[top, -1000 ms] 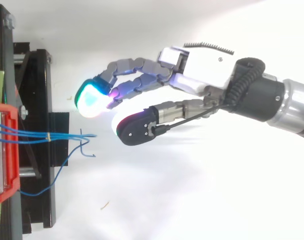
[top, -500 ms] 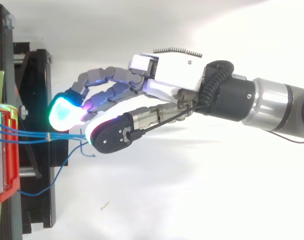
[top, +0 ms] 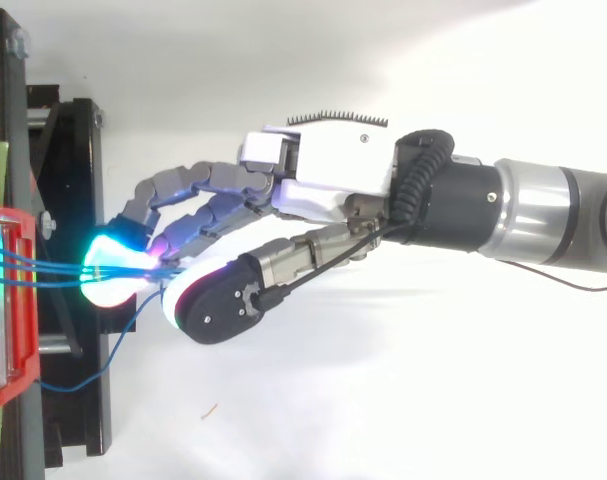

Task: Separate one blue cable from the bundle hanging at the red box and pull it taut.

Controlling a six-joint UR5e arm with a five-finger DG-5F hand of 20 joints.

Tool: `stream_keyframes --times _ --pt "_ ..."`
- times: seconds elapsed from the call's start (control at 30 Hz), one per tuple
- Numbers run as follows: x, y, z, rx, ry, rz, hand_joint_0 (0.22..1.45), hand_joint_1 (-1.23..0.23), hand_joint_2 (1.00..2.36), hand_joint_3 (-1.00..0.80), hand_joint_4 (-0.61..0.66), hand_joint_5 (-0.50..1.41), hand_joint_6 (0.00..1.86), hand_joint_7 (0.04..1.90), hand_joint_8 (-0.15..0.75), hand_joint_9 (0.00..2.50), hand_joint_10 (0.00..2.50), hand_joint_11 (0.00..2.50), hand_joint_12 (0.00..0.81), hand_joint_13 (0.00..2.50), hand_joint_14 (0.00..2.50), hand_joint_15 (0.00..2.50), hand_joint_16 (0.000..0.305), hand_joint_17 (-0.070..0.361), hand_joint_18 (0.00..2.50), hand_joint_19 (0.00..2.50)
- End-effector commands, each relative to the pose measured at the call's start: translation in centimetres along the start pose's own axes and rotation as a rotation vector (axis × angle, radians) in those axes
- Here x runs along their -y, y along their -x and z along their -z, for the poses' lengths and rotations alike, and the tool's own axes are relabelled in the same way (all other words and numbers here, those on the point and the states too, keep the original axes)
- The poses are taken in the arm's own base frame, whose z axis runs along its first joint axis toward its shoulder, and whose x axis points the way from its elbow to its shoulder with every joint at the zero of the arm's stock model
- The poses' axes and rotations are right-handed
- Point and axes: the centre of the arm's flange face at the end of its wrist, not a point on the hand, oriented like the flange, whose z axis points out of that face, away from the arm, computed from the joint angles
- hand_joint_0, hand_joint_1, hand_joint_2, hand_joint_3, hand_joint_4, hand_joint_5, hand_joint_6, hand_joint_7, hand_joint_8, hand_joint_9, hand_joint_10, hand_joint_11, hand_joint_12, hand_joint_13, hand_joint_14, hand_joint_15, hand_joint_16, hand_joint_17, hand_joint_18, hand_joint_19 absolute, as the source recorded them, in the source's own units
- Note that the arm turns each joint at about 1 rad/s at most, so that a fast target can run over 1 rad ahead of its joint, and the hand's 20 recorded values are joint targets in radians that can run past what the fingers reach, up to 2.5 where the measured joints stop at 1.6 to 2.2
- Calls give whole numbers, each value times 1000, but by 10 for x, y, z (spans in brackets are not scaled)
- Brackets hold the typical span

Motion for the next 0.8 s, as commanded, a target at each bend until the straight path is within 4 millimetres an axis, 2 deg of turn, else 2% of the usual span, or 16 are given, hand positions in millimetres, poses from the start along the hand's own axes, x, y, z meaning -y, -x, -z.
stream_keyframes --times 0.0,0.37,0.77 --pt "-1 -1 -1 -26 9 -22 547 -630 1000 -499 218 -201 503 861 270 619 14 435 359 573 12 336 45 100 494 434" --pt "-7 -5 -7 -85 66 -82 566 -633 1005 -443 222 -196 503 875 266 625 14 421 357 588 14 348 44 98 502 441" --pt "-10 11 -8 -77 75 -87 575 -618 1005 -440 227 -191 503 887 262 632 14 430 358 596 12 347 43 97 507 452"
